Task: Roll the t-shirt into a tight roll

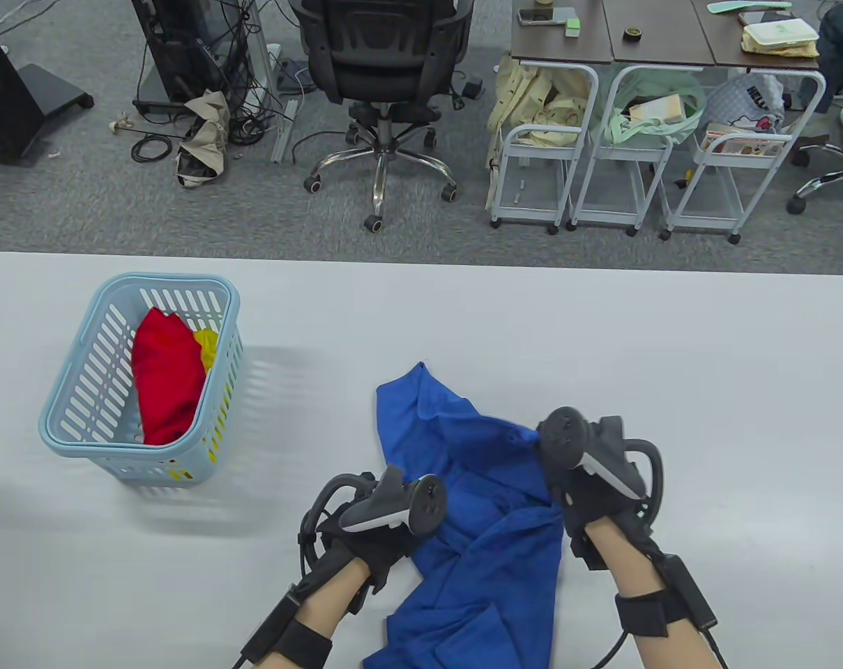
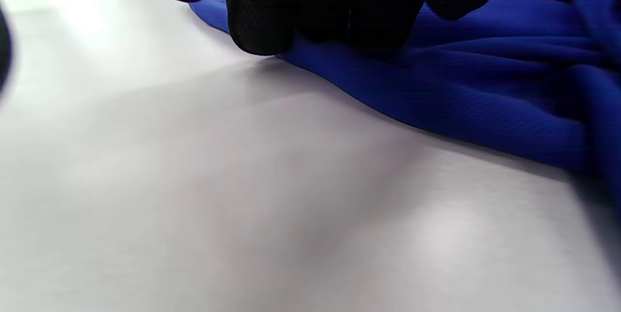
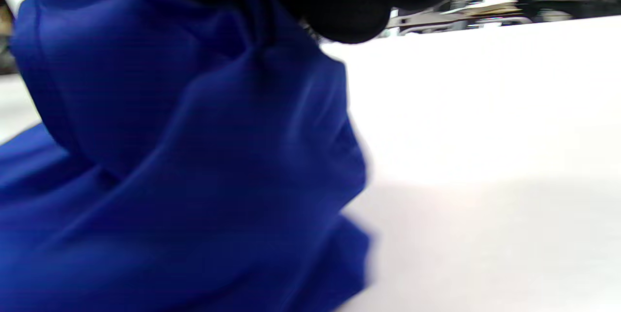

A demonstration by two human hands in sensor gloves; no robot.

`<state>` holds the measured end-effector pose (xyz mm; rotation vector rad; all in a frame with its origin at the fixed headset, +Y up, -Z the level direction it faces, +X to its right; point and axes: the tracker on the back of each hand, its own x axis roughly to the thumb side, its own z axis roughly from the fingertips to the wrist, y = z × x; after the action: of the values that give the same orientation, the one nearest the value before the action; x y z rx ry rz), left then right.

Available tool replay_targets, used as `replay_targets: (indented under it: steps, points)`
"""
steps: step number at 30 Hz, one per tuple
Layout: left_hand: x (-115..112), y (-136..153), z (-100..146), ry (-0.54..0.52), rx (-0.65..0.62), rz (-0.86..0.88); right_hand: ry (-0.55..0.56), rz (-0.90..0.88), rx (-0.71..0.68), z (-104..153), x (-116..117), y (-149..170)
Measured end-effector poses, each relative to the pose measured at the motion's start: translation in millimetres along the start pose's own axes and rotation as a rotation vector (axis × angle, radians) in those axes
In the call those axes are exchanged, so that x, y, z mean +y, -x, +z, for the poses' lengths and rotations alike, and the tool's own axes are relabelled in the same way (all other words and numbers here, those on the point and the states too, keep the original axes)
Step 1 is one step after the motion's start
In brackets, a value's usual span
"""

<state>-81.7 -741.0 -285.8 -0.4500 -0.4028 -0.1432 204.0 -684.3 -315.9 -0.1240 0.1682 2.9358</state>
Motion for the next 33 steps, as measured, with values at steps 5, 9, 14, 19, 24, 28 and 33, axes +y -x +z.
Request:
replay_targets:
  steps: [5,9,14,19,24,28,33]
  points:
    - [3,24,2,0.024,0.161,0.018,-0.012,-0.013,0.304,0,3,76]
    - [6,30,5,-0.02,0.209,0.017,-0.14,-0.037,0.451,-1,28,111]
    - [2,13,1,-0.06,0.105,0.021,-0.097,-0.07,0.252,7,18,78]
    - [-23,9,-15,0.184,0.099,0.078,-0.443,-0.114,-0.219,9,57,23]
    - [-25,49,-14,0.183,0.195,0.129,-0.365,0.303,0.03,-5,62,52]
    - [-26,65,-13,0.177,0.178,0.218,-0.284,0.341,0.34,-9,46,101]
    - [-26,48,-16,0.184,0.128,0.197,-0.25,0.188,0.212,4,33,73]
